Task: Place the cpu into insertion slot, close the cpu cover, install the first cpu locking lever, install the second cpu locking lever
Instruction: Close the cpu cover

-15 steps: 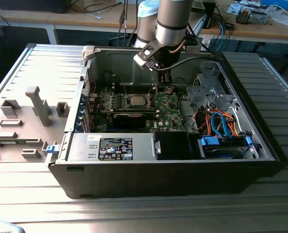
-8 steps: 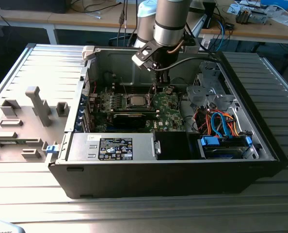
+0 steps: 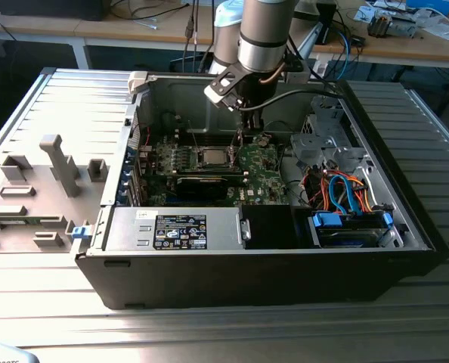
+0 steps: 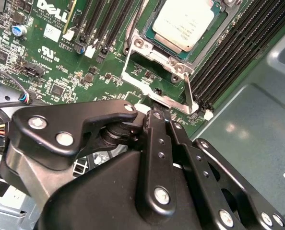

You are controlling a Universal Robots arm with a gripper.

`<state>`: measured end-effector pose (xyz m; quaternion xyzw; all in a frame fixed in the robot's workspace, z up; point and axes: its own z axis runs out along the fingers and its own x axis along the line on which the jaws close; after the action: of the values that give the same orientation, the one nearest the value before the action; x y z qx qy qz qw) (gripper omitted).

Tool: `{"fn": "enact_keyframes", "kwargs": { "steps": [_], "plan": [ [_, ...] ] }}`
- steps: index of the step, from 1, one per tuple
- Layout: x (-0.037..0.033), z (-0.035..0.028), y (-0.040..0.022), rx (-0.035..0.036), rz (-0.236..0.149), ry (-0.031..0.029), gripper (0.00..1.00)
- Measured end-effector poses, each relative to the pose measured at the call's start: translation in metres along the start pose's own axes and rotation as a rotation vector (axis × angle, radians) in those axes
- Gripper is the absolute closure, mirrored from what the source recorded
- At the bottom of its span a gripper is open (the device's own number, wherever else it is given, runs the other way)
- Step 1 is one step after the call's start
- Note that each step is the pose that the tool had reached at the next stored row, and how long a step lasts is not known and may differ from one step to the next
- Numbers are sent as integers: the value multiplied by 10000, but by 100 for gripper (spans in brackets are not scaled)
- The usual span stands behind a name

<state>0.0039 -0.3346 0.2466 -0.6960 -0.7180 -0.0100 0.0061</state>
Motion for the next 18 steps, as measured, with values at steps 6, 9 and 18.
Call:
{"fn": "enact_keyframes", "kwargs": {
  "steps": [6,9,18],
  "plan": [
    [0,6,-8,0,1,-1,89],
    [0,9,-12,0,1,-1,89],
    [-1,42,-12,0,-16,-1,89]
  ]
}}
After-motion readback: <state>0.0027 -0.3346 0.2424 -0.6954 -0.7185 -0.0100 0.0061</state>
